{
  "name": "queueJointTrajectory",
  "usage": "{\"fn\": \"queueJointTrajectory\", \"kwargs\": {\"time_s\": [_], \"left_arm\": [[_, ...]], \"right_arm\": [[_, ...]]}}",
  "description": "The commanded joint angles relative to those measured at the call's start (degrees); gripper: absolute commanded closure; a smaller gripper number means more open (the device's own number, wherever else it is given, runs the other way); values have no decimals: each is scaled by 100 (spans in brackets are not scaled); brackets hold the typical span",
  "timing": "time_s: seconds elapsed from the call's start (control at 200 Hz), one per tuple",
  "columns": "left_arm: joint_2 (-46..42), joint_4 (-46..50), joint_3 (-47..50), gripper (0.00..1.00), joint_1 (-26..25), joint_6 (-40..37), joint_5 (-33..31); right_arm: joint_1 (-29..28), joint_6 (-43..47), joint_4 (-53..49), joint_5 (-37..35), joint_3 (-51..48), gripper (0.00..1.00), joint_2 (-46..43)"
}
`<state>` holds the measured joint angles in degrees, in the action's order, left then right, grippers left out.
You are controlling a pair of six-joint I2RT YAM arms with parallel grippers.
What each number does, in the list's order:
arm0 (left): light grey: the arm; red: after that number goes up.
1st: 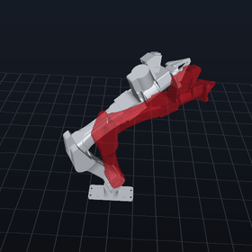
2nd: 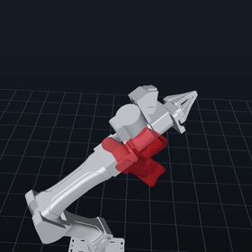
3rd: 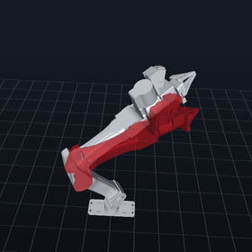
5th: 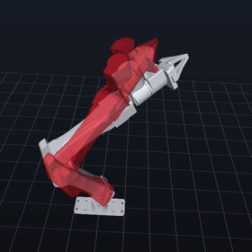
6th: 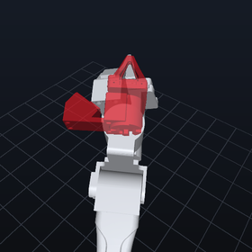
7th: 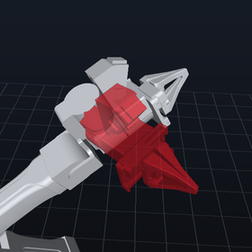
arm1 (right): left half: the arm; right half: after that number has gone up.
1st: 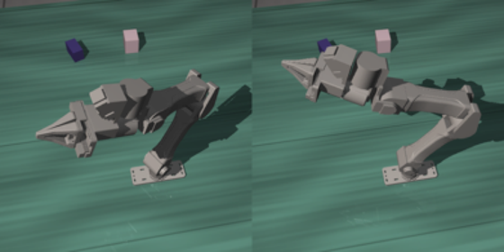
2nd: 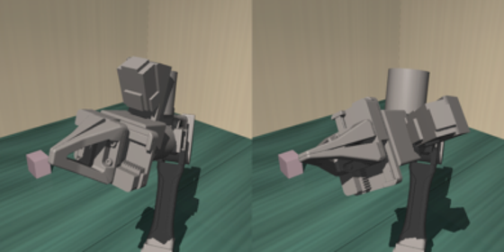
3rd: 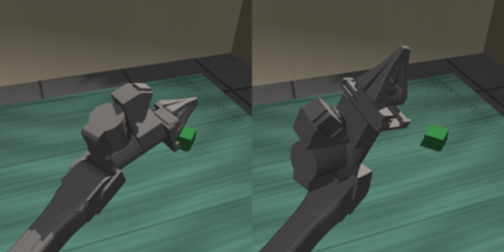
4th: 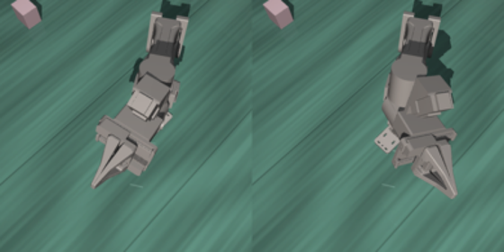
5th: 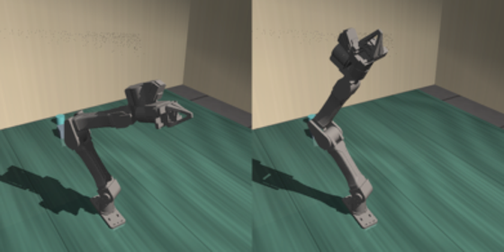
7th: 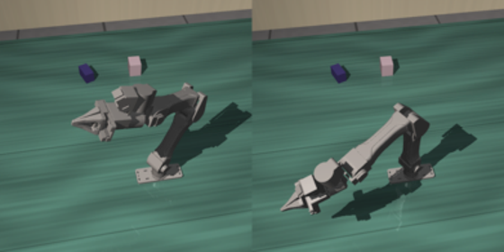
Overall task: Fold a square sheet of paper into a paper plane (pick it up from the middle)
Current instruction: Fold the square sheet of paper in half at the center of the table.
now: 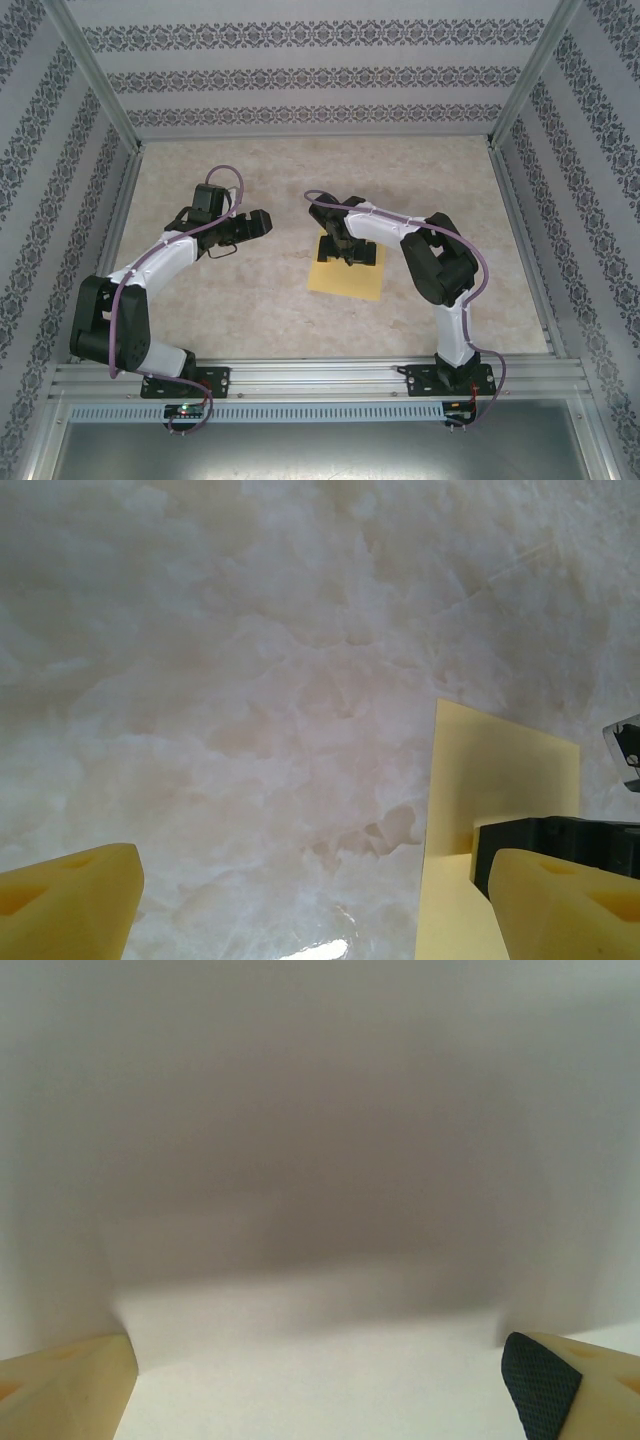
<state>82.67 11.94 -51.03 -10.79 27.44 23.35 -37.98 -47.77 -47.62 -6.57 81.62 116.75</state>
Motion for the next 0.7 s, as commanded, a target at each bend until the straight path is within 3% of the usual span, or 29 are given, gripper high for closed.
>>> {"fn": "queueJointTrajectory", "kwargs": {"time_s": [0.0, 0.23, 0.495, 0.694], "left_arm": [[12, -19, -147, 9, -34, -121, -6], [38, 1, -163, 9, -30, -130, -28], [91, 62, -212, 9, -33, -149, -50], [78, 97, -224, 9, -35, -132, -62]], "right_arm": [[49, -244, 275, 217, -399, 2, 191], [114, -132, 904, 701, -881, 7, 139], [109, 203, 819, 535, -869, 11, -80], [39, 292, 841, 569, -667, 24, -218]]}}
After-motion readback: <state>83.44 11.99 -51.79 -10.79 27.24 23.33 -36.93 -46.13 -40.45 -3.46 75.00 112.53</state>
